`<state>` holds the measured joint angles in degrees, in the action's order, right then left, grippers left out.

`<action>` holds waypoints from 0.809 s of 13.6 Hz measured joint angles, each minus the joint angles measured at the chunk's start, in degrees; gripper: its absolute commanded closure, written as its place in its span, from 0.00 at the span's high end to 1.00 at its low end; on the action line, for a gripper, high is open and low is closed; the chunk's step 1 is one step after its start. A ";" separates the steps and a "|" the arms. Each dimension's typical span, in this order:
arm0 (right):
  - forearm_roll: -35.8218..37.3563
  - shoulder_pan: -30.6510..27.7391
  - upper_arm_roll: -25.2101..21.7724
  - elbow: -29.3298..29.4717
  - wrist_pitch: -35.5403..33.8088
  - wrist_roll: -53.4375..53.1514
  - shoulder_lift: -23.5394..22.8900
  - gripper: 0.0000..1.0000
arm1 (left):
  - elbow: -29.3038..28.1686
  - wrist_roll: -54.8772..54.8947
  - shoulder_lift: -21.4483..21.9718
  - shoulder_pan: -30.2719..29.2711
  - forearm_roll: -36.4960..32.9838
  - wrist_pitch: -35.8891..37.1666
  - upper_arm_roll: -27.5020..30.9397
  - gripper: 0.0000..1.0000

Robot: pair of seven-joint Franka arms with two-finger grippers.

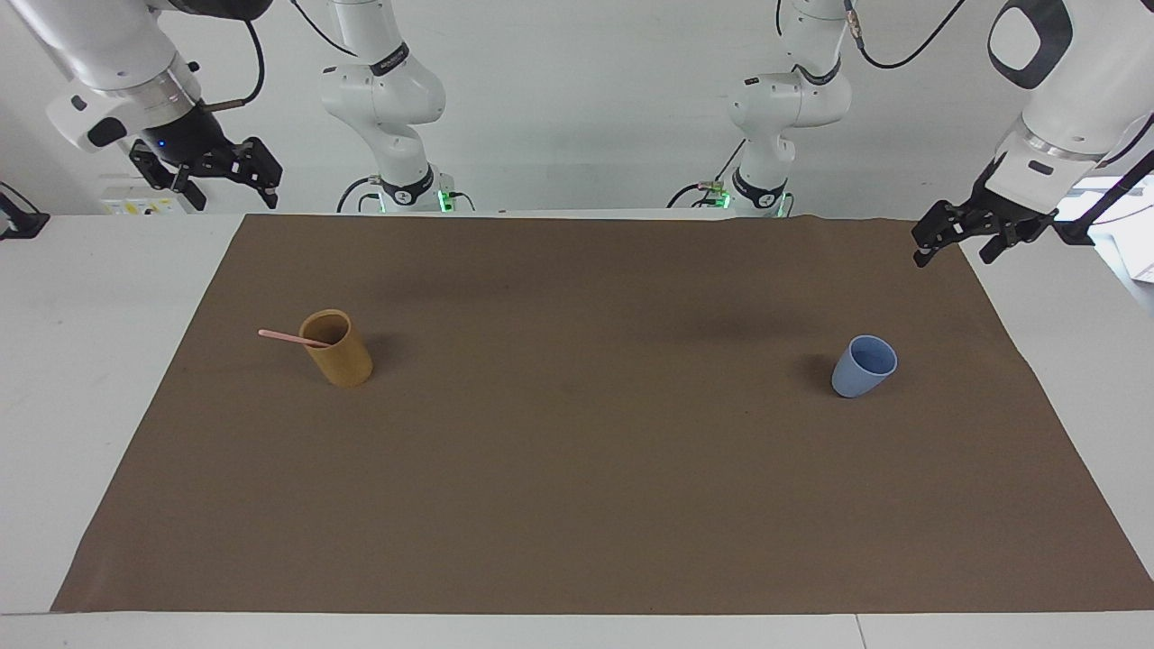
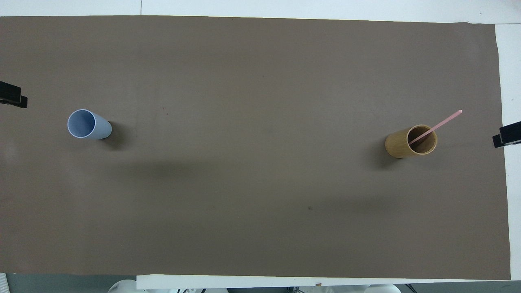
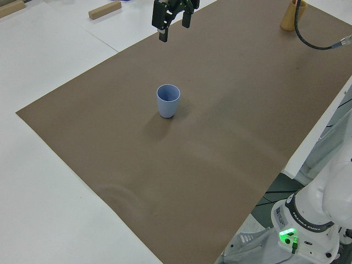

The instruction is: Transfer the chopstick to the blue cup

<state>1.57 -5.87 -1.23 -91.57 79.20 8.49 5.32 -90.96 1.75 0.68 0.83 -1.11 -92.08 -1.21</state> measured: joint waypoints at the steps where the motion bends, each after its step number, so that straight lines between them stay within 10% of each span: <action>1: 0.00 0.00 0.00 0.00 0.00 0.00 0.00 0.99 | 0.03 0.00 0.00 0.03 0.00 -0.32 -0.18 1.00; 11: -0.01 -0.05 -0.22 -0.11 0.14 -0.02 -0.04 0.99 | -0.29 -0.01 -0.01 -0.04 0.00 0.68 -0.13 1.00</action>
<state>1.56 -5.92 -1.45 -91.68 79.34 8.46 5.28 -91.25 1.75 0.68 0.79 -1.11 -91.41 -1.34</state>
